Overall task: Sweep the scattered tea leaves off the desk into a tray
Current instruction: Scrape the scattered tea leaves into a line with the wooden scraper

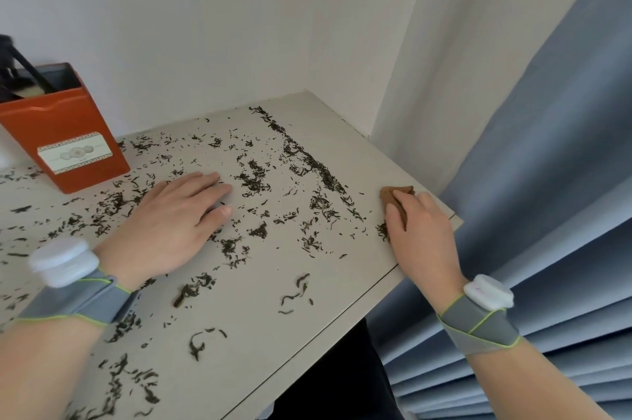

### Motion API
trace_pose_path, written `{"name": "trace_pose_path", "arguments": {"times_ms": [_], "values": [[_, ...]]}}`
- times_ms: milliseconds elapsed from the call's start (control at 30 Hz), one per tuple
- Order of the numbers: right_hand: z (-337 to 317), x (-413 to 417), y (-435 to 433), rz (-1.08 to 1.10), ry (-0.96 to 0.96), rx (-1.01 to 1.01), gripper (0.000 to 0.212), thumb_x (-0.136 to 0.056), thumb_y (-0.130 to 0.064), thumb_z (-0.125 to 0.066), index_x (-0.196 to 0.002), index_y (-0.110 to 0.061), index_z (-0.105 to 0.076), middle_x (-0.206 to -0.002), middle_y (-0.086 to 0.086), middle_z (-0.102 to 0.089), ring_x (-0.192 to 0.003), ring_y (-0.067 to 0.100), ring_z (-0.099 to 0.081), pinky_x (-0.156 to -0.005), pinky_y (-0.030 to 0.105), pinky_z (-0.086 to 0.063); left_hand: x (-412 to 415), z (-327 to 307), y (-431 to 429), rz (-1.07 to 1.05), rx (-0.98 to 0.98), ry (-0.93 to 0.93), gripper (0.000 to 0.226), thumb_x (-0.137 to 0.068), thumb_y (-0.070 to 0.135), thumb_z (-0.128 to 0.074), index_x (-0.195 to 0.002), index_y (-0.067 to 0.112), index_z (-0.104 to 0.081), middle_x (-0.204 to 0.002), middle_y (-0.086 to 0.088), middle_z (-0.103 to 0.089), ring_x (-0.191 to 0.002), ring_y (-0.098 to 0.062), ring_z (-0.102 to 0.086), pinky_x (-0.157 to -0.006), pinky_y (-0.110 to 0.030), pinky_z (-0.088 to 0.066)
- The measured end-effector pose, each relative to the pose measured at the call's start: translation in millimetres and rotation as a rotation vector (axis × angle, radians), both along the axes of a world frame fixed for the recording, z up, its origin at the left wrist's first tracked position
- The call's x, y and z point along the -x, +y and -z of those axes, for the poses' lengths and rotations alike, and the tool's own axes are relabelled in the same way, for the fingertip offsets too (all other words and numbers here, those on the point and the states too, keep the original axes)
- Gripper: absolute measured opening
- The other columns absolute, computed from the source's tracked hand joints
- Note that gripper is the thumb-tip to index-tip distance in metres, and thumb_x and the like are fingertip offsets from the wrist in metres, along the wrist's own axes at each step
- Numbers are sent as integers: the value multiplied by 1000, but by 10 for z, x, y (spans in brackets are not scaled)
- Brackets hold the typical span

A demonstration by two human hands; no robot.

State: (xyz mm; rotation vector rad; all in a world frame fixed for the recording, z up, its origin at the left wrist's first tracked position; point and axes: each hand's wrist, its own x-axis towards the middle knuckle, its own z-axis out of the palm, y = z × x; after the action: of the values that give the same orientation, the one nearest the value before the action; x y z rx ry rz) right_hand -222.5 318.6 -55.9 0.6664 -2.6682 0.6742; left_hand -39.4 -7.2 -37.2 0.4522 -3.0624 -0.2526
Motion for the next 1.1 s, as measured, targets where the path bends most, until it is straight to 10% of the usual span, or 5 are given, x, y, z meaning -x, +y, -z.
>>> {"name": "trace_pose_path", "arguments": {"times_ms": [1100], "values": [[-58, 292, -454, -167, -25, -162, 40, -107, -31, -43, -141, -15, -56, -111, 9, -54, -103, 32, -55, -86, 36, -41, -20, -12, 8, -7, -17, -5, 66, -100, 67, -12, -160, 41, -24, -170, 16, -14, -158, -11, -6, -129, -46, -7]]}}
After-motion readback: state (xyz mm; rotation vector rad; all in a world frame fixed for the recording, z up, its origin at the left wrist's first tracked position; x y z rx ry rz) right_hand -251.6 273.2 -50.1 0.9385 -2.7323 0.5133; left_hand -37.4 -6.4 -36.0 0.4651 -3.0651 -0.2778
